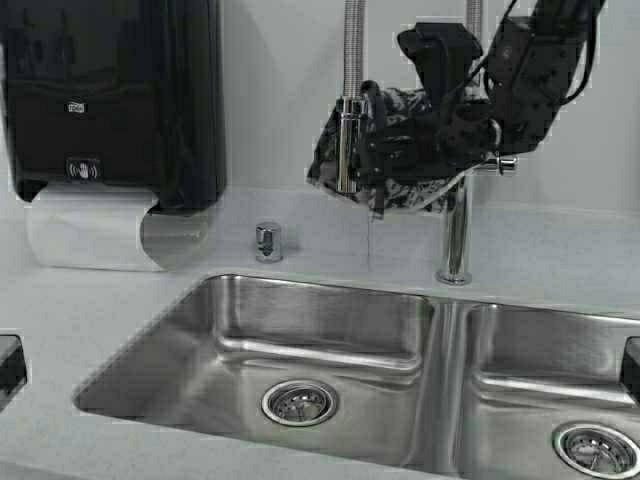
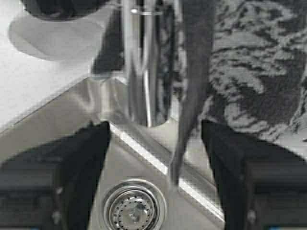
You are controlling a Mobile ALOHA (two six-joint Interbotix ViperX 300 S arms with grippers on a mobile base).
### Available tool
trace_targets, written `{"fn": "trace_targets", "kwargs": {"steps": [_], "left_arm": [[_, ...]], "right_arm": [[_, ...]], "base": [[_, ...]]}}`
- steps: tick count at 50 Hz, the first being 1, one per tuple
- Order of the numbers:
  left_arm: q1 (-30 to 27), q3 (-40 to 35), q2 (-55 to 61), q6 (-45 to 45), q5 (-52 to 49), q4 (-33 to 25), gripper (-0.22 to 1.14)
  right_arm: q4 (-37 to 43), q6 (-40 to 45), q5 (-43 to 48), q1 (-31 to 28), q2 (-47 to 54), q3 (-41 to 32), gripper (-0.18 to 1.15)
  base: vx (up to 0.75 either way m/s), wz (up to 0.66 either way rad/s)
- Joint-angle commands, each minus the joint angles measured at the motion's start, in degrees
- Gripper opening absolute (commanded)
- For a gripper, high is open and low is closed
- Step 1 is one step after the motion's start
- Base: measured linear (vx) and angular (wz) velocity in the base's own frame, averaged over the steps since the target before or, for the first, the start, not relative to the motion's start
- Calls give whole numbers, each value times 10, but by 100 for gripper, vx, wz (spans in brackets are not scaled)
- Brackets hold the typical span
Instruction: Get the cloth and wipe up the spill under the wine glass
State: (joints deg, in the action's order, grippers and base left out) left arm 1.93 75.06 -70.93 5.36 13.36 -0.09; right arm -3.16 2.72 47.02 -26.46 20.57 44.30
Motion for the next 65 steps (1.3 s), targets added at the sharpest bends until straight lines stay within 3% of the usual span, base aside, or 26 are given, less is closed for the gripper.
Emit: {"fn": "trace_targets", "kwargs": {"steps": [1, 25, 31, 41, 45, 65], "left_arm": [[0, -7, 3, -1, 3, 0, 2], [0, -5, -3, -1, 3, 0, 2], [0, -5, -2, -1, 3, 0, 2], [0, -4, -3, -1, 3, 0, 2], [0, -3, -3, -1, 3, 0, 2], [0, 2, -3, -4, 3, -1, 2]], "right_arm": [[19, -3, 6, -1, -7, -9, 93], [24, -17, 6, 15, 5, -12, 90], [24, -35, 6, 16, 6, -12, 72], [25, -60, 12, 18, 6, -13, 22], [29, -69, 25, 18, 5, -13, 10], [45, -105, 92, 18, -134, 10, 7]], "base": [[7, 2], [4, 1], [0, 0], [0, 0], [0, 0], [-1, 0]]}}
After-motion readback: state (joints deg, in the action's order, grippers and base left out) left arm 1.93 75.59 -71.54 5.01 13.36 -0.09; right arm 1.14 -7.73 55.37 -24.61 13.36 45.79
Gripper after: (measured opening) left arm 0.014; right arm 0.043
